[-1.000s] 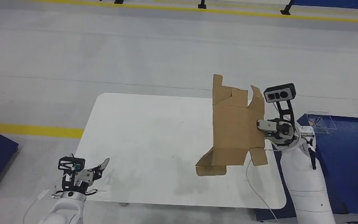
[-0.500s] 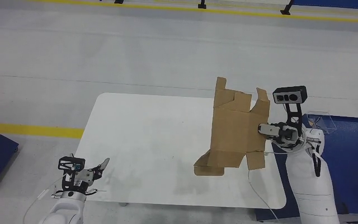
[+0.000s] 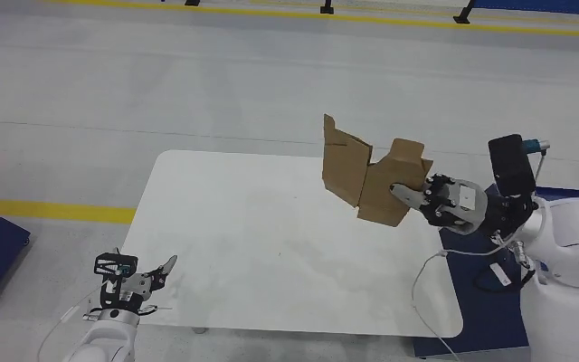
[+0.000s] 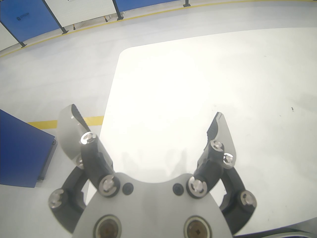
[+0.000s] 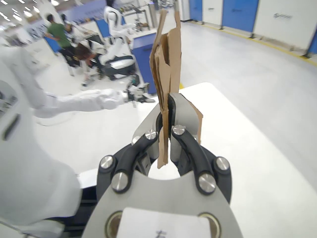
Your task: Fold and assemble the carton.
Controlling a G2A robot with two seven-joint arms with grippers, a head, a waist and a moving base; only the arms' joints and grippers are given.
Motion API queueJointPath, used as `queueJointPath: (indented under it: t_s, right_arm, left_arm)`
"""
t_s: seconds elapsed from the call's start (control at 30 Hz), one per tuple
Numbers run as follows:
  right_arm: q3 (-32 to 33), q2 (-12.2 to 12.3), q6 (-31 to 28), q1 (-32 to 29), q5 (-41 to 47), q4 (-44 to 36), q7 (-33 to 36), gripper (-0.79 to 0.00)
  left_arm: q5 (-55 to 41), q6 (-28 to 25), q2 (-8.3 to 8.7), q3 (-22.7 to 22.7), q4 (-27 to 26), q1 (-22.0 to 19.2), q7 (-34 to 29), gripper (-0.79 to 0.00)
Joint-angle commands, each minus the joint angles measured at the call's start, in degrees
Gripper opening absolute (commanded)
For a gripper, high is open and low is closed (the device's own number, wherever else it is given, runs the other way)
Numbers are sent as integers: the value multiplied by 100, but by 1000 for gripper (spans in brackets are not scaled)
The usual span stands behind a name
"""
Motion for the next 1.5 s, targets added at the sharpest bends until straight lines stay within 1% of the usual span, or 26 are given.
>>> queueJointPath:
  t_s: [0.0,0.07,0.17,0.3,0.37,0.4,0.43,0.53,0.6,0.67,0.73,0.8,0.9,1.0,1.07,1.13,1.33,1.43,1.47]
  right_arm:
    - [173,45,-506,-168,-916,-292,-507,-785]
    - [361,61,-974,-320,-1605,-578,-975,-785]
    - [637,50,-1465,-524,-2608,-1073,-1494,-785]
    - [895,-18,-1615,-863,-3937,-1746,-2320,-785]
    - [965,-23,-1673,-799,-4914,-1754,-2753,-785]
    - [860,4,-1673,-674,-5593,-1754,-3035,-785]
    - [676,39,-1673,-551,-6254,-1754,-3462,-785]
    - [207,117,-1661,-461,-8030,-1754,-4799,-785]
    - [-35,153,-1491,-478,-9076,-1754,-5690,-785]
    - [-310,206,-1145,-556,-10159,-1754,-6502,-785]
    - [-606,262,-663,-732,-11115,-1754,-7320,-785]
    - [-824,313,-57,-922,-11959,-1754,-8008,-785]
    - [-1121,378,808,-1182,-13046,-1754,-8795,-785]
    - [-1269,405,1404,-1408,-13537,-1754,-9150,-785]
    - [-1270,434,1704,-1424,-13988,-1754,-9327,-785]
    - [-1305,443,1950,-1479,-14144,-1754,-9439,-785]
    - [-1305,479,2098,-1473,-14370,-1754,-9687,-785]
    - [-1270,477,1894,-1382,-14024,-1754,-9673,-785]
    - [-1251,475,1719,-1346,-13809,-1754,-9655,-785]
  left_arm:
    - [0,0,0,0,0,0,0,0]
    - [0,0,0,0,0,0,0,0]
    - [0,0,0,0,0,0,0,0]
    - [0,0,0,0,0,0,0,0]
    - [0,0,0,0,0,0,0,0]
    - [0,0,0,0,0,0,0,0]
    - [0,0,0,0,0,0,0,0]
    - [0,0,0,0,0,0,0,0]
    - [0,0,0,0,0,0,0,0]
    - [0,0,0,0,0,0,0,0]
    - [0,0,0,0,0,0,0,0]
    - [0,0,0,0,0,0,0,0]
    - [0,0,0,0,0,0,0,0]
    - [0,0,0,0,0,0,0,0]
    - [0,0,0,0,0,0,0,0]
    - [0,0,0,0,0,0,0,0]
    - [0,0,0,0,0,0,0,0]
    - [0,0,0,0,0,0,0,0]
    - [0,0,0,0,0,0,0,0]
